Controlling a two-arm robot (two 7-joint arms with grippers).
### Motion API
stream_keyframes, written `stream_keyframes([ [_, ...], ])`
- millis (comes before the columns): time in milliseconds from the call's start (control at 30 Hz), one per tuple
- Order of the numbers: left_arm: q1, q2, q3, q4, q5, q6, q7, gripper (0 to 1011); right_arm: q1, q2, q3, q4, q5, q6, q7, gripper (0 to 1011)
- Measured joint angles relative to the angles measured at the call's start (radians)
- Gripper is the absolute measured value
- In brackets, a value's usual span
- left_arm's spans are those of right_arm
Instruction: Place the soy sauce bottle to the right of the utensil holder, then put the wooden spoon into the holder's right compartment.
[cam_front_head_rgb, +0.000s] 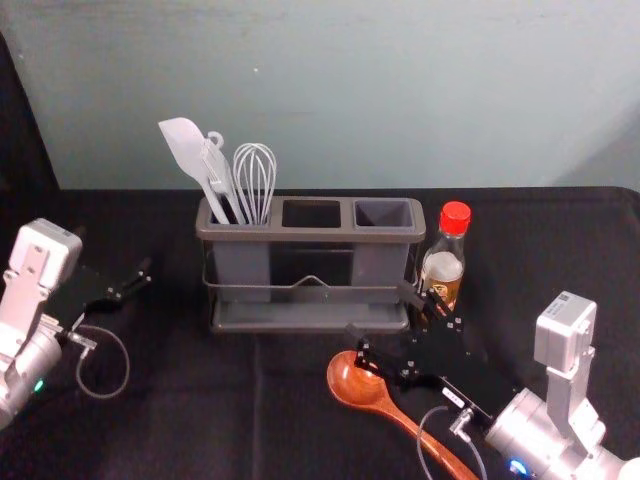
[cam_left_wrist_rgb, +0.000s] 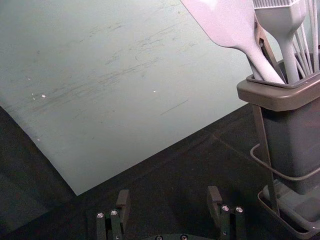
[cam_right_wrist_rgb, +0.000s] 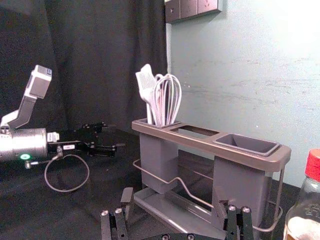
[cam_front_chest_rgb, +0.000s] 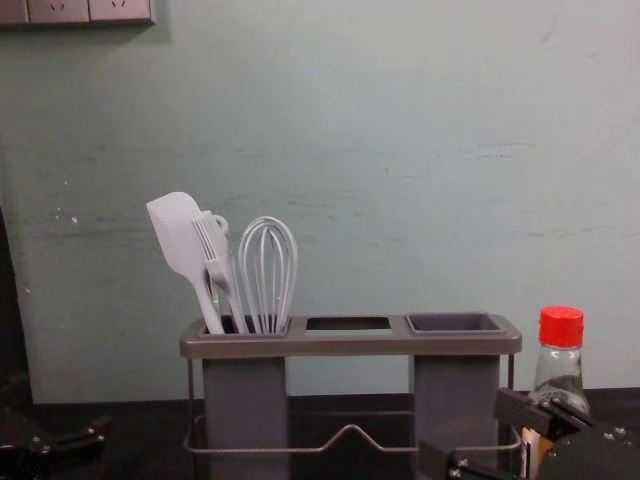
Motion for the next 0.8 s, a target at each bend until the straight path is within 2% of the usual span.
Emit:
stream_keyframes([
  [367, 0.000, 0.000, 0.000, 0.000, 0.000, 0.000, 0.000, 1011, 0.000, 0.001, 0.001, -0.002, 0.000, 0.002, 0.000, 1002],
  [467, 0.000, 0.000, 0.000, 0.000, 0.000, 0.000, 0.000, 1011, 0.000, 0.003, 0.001, -0.006, 0.007, 0.026, 0.000, 1000],
  [567, 0.000, 0.000, 0.000, 0.000, 0.000, 0.000, 0.000, 1011, -0.002, 0.016, -0.005, -0.030, -0.003, 0.084, -0.015, 1000],
  [600, 0.000, 0.000, 0.000, 0.000, 0.000, 0.000, 0.000, 1012, -0.005, 0.025, -0.011, -0.052, -0.022, 0.130, -0.035, 1000],
  [667, 0.000, 0.000, 0.000, 0.000, 0.000, 0.000, 0.000, 1012, -0.006, 0.035, -0.019, -0.075, -0.047, 0.178, -0.058, 1002],
  [700, 0.000, 0.000, 0.000, 0.000, 0.000, 0.000, 0.000, 1011, -0.007, 0.045, -0.029, -0.102, -0.074, 0.239, -0.083, 1000],
  [800, 0.000, 0.000, 0.000, 0.000, 0.000, 0.000, 0.000, 1012, -0.004, 0.058, -0.044, -0.144, -0.113, 0.351, -0.115, 1000],
])
